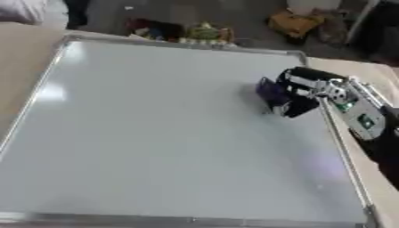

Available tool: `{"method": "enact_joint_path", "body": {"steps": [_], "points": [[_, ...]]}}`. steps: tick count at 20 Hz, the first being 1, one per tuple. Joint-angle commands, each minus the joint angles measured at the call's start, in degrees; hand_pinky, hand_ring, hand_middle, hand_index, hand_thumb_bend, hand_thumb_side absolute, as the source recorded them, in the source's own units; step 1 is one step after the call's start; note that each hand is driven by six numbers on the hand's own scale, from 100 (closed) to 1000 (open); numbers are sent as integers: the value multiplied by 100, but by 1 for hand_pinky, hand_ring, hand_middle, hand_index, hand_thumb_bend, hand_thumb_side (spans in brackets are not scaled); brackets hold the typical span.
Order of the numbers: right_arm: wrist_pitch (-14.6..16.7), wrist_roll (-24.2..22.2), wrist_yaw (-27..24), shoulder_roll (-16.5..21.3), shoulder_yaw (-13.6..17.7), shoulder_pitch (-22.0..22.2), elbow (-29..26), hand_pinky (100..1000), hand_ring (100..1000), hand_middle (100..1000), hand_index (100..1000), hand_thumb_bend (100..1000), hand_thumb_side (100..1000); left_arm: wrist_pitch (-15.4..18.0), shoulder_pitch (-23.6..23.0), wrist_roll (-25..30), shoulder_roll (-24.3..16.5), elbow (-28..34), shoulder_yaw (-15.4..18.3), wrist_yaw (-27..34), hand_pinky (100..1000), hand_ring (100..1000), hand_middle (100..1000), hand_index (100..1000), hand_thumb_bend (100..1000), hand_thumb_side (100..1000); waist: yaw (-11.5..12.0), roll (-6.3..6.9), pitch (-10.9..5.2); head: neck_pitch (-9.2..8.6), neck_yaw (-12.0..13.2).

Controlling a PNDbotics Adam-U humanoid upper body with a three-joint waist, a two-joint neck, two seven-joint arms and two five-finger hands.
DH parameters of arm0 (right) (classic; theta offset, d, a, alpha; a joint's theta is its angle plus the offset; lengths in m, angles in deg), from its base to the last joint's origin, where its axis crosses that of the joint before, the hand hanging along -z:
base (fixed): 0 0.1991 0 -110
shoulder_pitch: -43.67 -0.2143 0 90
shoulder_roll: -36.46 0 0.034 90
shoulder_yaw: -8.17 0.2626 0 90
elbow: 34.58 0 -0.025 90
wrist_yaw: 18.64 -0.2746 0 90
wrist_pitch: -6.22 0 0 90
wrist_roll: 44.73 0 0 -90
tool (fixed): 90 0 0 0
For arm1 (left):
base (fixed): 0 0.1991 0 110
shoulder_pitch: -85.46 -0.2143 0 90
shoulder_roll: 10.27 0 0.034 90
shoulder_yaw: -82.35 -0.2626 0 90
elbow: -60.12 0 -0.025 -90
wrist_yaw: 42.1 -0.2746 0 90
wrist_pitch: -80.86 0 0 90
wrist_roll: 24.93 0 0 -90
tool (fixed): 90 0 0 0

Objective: Wipe the whiteboard clean with a brush.

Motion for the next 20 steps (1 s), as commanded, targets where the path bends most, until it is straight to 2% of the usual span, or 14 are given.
{"method": "enact_joint_path", "body": {"steps": [1, 14, 20], "points": [[95, -45, 106, 179, -79, -49, -28, 593, 659, 251, 160, 100, 273, -10, 55, 0, -88, 108, 0, 14, 524, 384, 466, 477, 191, 892, 20, 7, -145, -33, -9], [471, -41, 547, 57, -505, -120, -68, 562, 612, 226, 167, 100, 305, -63, 59, 5, -75, 134, 2, 9, 525, 385, 466, 477, 191, 892, 89, -77, -166, -12, -61], [550, -159, 488, 47, -600, -87, -133, 552, 605, 221, 168, 100, 287, -79, 58, -8, -80, 143, 20, -2, 526, 386, 467, 477, 191, 892, 105, -114, -156, 15, -43]]}}
